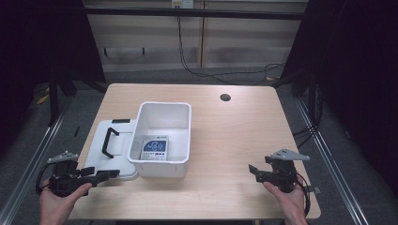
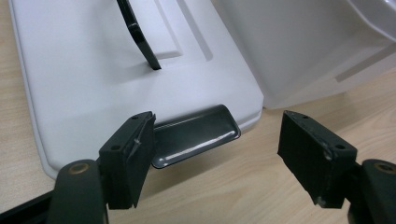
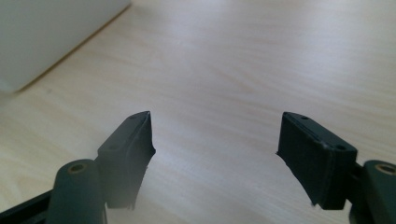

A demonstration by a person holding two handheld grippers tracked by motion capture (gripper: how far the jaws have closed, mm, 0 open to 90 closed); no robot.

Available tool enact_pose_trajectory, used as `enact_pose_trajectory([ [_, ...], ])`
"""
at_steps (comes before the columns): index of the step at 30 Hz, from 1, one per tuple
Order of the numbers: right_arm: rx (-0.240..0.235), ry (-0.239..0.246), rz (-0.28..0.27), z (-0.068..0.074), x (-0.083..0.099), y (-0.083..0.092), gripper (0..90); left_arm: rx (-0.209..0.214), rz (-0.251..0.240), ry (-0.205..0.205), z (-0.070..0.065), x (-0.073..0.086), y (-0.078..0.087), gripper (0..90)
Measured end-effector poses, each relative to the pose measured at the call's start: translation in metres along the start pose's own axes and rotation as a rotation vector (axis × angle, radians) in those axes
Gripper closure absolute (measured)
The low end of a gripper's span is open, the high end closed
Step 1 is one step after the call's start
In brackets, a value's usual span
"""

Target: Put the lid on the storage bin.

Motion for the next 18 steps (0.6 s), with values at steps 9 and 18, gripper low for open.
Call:
enact_pose_trajectory([
  [9, 0.016, 0.039, -0.063, 0.007, -0.002, 0.010, 30.1, 0.009, 0.003, -0.031, 0.000, -0.002, 0.001, 43.5],
  [18, 0.004, 0.031, -0.057, 0.022, -0.001, 0.019, 28.9, -0.030, 0.027, -0.089, -0.001, -0.014, 0.006, 48.9],
])
Point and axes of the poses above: each handheld gripper's, and its own axes: y roughly backward along the jaws, x roughly out of its underside, z roughly to its left, the point moved 7 cm from there along -y, roughly forward along the jaws, and after that the axes turned 10 degrees about -y, right-handed, at the moved point
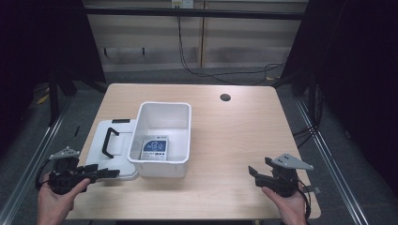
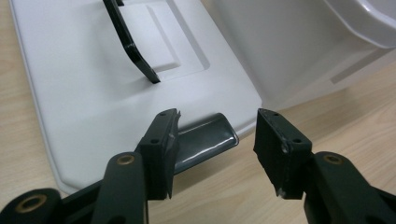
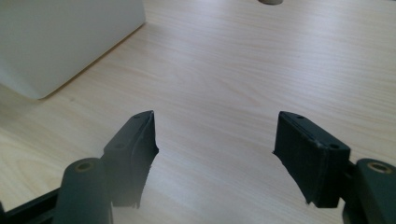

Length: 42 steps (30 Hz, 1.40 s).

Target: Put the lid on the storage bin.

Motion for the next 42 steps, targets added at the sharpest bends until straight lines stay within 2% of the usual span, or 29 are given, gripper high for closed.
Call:
enact_pose_trajectory([
  [3, -0.011, 0.032, 0.016, 0.003, 0.003, 0.001, 28.9, 0.012, 0.012, 0.014, 0.000, -0.002, 0.000, 42.6],
  [5, -0.023, 0.037, 0.030, 0.006, 0.004, 0.000, 27.6, 0.027, 0.036, 0.024, 0.000, -0.004, -0.003, 40.5],
  [7, -0.024, 0.044, 0.021, 0.007, 0.002, 0.001, 27.2, 0.032, 0.045, 0.032, 0.000, -0.005, -0.003, 36.6],
  [8, -0.019, 0.060, 0.013, 0.008, 0.002, 0.002, 27.2, 0.055, 0.039, 0.047, 0.000, -0.008, -0.003, 36.3],
  [10, -0.013, 0.053, 0.018, 0.007, 0.003, 0.002, 27.2, 0.044, 0.039, 0.050, 0.004, -0.012, 0.001, 36.7],
  [15, -0.006, 0.040, 0.028, 0.006, 0.004, 0.001, 27.2, 0.049, 0.016, 0.055, 0.008, -0.022, 0.010, 39.6],
  [17, -0.005, 0.037, 0.028, 0.007, 0.004, 0.001, 27.2, 0.041, 0.014, 0.043, 0.007, -0.026, 0.012, 48.6],
  [18, -0.008, 0.037, 0.029, 0.007, 0.003, 0.001, 27.2, 0.025, 0.026, 0.038, 0.007, -0.028, 0.012, 49.6],
  [22, -0.013, 0.032, 0.032, 0.007, 0.003, 0.000, 27.2, -0.001, 0.041, 0.025, 0.008, -0.035, 0.013, 48.6],
  [25, -0.015, 0.029, 0.031, 0.007, 0.003, 0.000, 26.9, -0.007, 0.063, 0.019, 0.009, -0.041, 0.013, 48.4],
  [29, -0.022, 0.036, 0.027, 0.008, 0.003, 0.001, 26.4, -0.005, 0.065, 0.030, 0.009, -0.048, 0.012, 48.8],
  [30, -0.027, 0.035, 0.027, 0.008, 0.003, 0.001, 26.1, -0.033, 0.052, 0.033, 0.011, -0.052, 0.012, 48.9],
  [33, -0.029, 0.030, 0.031, 0.008, 0.003, 0.000, 25.9, -0.053, 0.062, 0.047, 0.012, -0.055, 0.011, 48.2],
  [34, -0.031, 0.032, 0.033, 0.009, 0.003, 0.000, 25.9, -0.018, 0.066, 0.045, 0.012, -0.059, 0.009, 48.4],
  [37, -0.031, 0.031, 0.031, 0.008, 0.003, 0.000, 25.9, -0.011, 0.069, 0.050, 0.012, -0.064, 0.009, 48.2],
  [39, -0.032, 0.028, 0.031, 0.008, 0.003, 0.000, 25.8, 0.001, 0.061, 0.080, 0.014, -0.072, 0.011, 44.2],
  [42, -0.032, 0.031, 0.033, 0.009, 0.003, 0.000, 25.8, 0.004, 0.066, 0.088, 0.017, -0.076, 0.012, 44.2],
])
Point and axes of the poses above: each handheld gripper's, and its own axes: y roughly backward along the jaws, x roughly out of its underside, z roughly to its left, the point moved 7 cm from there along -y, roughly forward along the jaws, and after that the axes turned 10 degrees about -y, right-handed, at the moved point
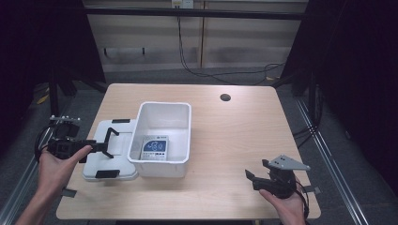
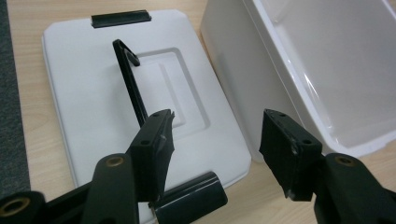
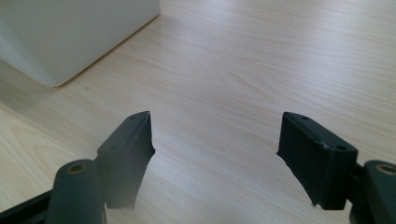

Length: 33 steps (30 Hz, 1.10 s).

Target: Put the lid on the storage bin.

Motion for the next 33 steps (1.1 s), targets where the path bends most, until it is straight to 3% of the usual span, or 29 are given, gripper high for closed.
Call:
enact_pose_trajectory([
  [2, 0.000, 0.001, 0.001, 0.000, 0.000, 0.000, 25.8, 0.005, 0.012, -0.001, 0.002, -0.004, 0.000, 44.5],
  [3, -0.002, 0.001, 0.003, 0.000, 0.000, 0.000, 25.8, 0.007, 0.026, -0.012, 0.003, -0.006, -0.001, 48.7],
  [8, -0.005, 0.000, 0.006, 0.000, 0.001, -0.001, 25.4, -0.024, 0.104, -0.023, 0.009, -0.013, -0.006, 51.1],
  [14, -0.003, 0.007, 0.022, 0.001, 0.002, -0.002, 25.1, -0.069, 0.195, -0.001, 0.016, -0.013, -0.021, 53.0],
  [20, -0.004, 0.012, 0.029, 0.001, 0.002, -0.003, 25.0, -0.062, 0.226, 0.048, 0.024, -0.016, -0.029, 53.7],
  [25, -0.005, 0.013, 0.033, 0.002, 0.003, -0.003, 24.9, -0.062, 0.275, 0.043, 0.027, -0.018, -0.035, 55.7],
  [30, -0.007, 0.012, 0.036, 0.002, 0.003, -0.004, 24.9, -0.060, 0.311, 0.080, 0.032, -0.021, -0.045, 55.8],
  [33, -0.007, 0.015, 0.036, 0.002, 0.003, -0.004, 24.9, -0.070, 0.326, 0.081, 0.036, -0.022, -0.047, 57.3],
])
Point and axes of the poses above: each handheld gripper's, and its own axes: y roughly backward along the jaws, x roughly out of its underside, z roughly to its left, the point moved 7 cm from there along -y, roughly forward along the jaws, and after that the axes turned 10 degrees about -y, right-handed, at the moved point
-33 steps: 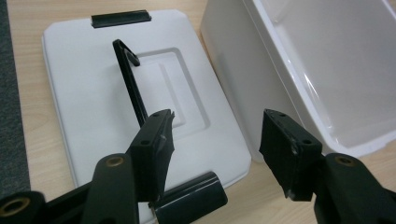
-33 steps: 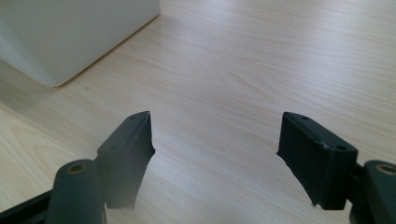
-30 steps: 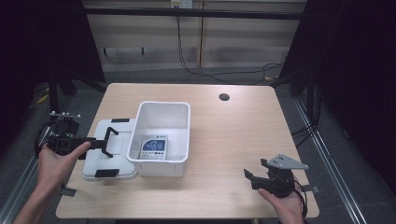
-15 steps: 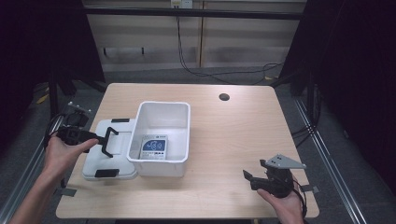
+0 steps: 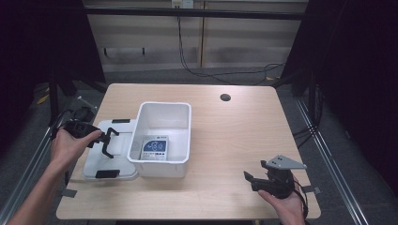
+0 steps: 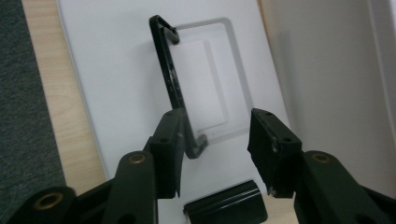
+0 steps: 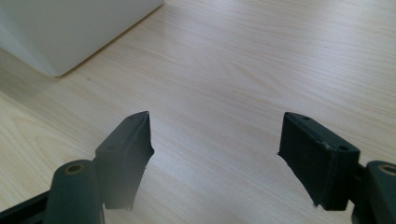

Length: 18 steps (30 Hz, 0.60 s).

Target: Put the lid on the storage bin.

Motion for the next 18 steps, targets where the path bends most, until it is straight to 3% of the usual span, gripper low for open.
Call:
enact_pose_trajectory([
  [2, 0.000, 0.001, 0.000, 0.000, 0.000, 0.000, 24.9, -0.012, 0.013, 0.002, 0.002, -0.001, -0.001, 57.5],
  [3, -0.002, 0.000, 0.002, 0.000, 0.000, 0.000, 24.9, -0.044, 0.039, 0.008, 0.005, -0.003, -0.004, 57.6],
  [14, -0.003, -0.003, 0.010, 0.000, 0.001, -0.001, 24.8, -0.076, 0.082, 0.047, 0.013, -0.010, -0.018, 62.7],
  [18, -0.002, 0.002, 0.018, 0.000, 0.002, -0.002, 24.8, -0.085, 0.121, 0.054, 0.015, -0.010, -0.029, 65.1],
])
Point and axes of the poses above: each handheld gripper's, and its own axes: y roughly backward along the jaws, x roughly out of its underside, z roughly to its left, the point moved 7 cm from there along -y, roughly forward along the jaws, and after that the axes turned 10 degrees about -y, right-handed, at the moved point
